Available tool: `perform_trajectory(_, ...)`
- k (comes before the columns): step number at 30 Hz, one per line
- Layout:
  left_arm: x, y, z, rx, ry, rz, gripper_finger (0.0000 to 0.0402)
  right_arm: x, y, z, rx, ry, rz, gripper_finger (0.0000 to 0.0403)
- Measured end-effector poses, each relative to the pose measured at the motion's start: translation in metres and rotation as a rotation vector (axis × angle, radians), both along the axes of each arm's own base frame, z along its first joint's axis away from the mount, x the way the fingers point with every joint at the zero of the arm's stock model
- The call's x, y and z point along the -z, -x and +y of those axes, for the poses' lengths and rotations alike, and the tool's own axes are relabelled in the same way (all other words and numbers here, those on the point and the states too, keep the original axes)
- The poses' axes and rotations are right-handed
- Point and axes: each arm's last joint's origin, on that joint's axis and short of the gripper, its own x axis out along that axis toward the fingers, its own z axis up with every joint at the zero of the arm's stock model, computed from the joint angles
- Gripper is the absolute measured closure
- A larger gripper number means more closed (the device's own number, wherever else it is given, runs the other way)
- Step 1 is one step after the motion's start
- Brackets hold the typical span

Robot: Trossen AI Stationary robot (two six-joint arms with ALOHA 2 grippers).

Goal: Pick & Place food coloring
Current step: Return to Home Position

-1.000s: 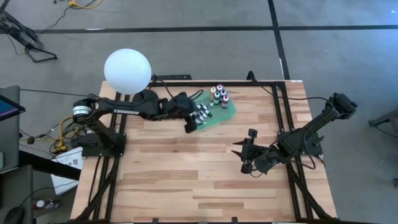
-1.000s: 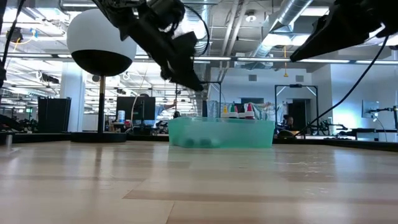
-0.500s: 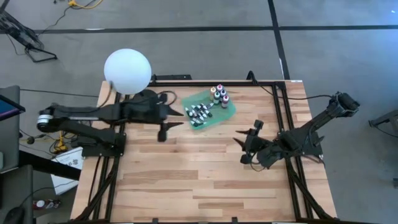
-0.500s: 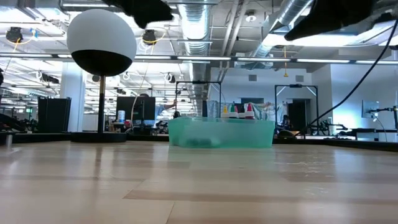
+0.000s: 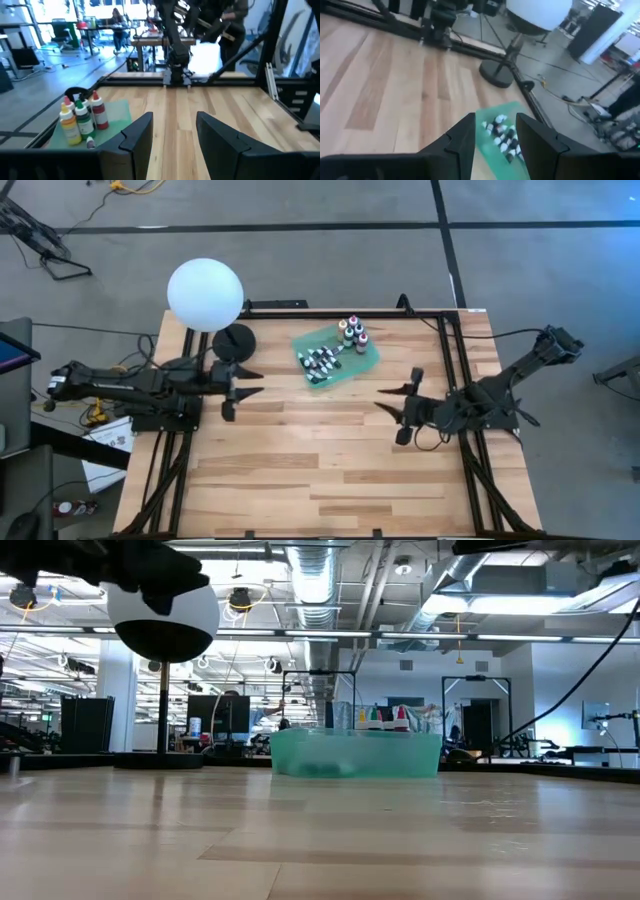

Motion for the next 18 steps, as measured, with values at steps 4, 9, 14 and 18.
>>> perform_trajectory(4, 0.003, 0.012, -0.001, -0.004, 0.019, -0.052, 0.0256, -0.008, 0.013, -0.018, 0.082, -0.029, -0.019, 0.0269)
perform_trajectory(9, 0.004, 0.021, 0.0, -0.003, 0.03, -0.093, 0.0256, -0.026, 0.037, -0.045, -0.04, -0.186, -0.082, 0.0269)
perform_trajectory(14, 0.006, 0.022, -0.001, 0.003, 0.027, -0.097, 0.0256, -0.004, 0.048, -0.057, -0.173, -0.22, -0.183, 0.0269)
perform_trajectory(18, 0.006, 0.022, -0.002, 0.028, 0.008, -0.089, 0.0256, 0.028, 0.055, -0.067, -0.141, -0.229, -0.27, 0.0269)
